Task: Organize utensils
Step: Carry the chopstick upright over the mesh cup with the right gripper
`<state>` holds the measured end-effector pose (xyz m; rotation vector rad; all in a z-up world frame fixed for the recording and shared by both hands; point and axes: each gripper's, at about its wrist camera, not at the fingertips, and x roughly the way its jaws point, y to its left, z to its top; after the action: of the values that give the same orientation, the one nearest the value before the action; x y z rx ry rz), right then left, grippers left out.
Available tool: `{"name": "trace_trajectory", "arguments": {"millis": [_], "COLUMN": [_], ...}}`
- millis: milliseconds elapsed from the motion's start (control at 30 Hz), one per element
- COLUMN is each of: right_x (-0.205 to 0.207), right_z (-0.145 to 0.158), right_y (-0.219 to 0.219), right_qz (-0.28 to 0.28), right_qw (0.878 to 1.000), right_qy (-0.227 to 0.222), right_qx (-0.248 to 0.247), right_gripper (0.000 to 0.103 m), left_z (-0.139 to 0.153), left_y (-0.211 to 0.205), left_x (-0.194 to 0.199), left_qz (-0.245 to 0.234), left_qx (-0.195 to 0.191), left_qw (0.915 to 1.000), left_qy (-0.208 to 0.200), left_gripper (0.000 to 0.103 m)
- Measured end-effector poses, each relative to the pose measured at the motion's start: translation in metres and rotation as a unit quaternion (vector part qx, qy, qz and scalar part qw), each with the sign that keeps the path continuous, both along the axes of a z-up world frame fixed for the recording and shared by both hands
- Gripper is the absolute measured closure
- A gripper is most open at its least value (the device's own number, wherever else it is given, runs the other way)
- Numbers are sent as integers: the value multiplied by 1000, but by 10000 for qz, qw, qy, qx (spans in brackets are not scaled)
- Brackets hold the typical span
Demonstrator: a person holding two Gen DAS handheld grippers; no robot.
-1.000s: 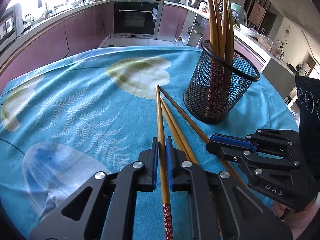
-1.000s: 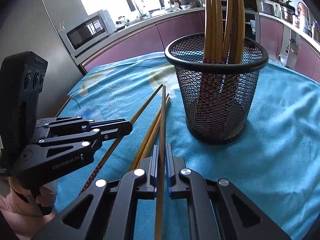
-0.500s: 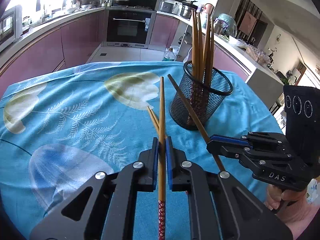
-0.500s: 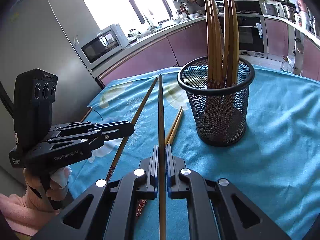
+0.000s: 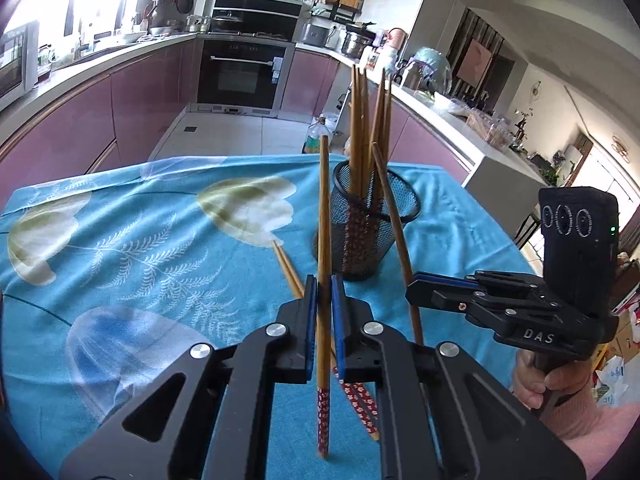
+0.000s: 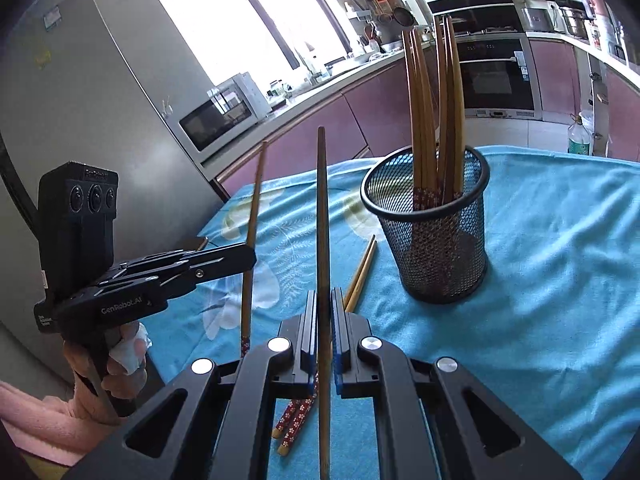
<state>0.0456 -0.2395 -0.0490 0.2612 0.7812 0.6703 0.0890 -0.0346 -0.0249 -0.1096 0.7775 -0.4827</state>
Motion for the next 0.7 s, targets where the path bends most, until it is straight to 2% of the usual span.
{"name": "trace_trajectory", "arguments": {"millis": [433, 700], "right_x": [-6, 0], "right_z": [28, 52], "right_y": [-19, -29], "right_qz": [-123, -222], "right_qw": [9986, 9965], "right_qy": [-417, -765], "right_qx": [284, 235], "right_gripper": [97, 97], "left_z": [43, 63], "left_y": [11, 3], "left_x": [-14, -6], "left_qz": [-156, -214], "left_qx": [-534, -624], "left_qw": [9972, 9952], "left_qy": [-491, -718], "left_gripper": [95, 95]}}
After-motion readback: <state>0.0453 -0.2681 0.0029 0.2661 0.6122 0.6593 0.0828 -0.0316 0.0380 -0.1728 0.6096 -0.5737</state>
